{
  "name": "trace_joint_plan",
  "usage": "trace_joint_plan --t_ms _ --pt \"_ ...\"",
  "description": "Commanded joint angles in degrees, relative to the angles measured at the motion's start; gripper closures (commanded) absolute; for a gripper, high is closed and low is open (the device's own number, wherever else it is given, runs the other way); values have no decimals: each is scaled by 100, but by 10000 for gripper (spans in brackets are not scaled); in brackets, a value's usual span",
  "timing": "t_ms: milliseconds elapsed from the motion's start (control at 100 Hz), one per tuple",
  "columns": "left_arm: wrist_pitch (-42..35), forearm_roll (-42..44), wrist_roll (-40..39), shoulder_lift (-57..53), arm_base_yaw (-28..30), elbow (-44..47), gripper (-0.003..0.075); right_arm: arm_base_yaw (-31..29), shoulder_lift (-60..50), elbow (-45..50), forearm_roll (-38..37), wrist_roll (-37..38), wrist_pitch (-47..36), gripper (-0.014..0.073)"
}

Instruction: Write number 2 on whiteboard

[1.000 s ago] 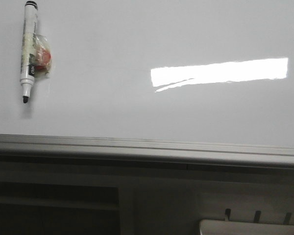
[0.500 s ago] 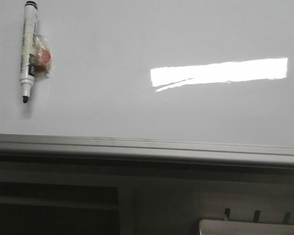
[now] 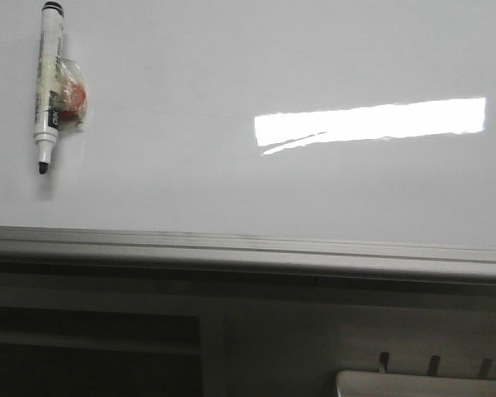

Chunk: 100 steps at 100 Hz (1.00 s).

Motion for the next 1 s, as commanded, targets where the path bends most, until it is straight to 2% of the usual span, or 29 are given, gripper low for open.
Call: trace_joint_plan --t_ms 0,200,350,730,990 --pt "-276 -875 900 396 -48 -159 363 9 77 -395 13 -244 -4 663" --pt "-250 -2852 2874 1272 -48 -187 363 9 77 -815 13 -1119 434 663" --pt "-64 -3949 4120 1824 -48 -221 363 9 77 -847 13 -1264 393 663" --pt "-27 -3904 4490 1986 -48 -622 363 9 77 -847 13 -1264 393 664" --pt "510 -3954 4565 1986 -48 -622 363 9 77 -847 13 -1264 393 664"
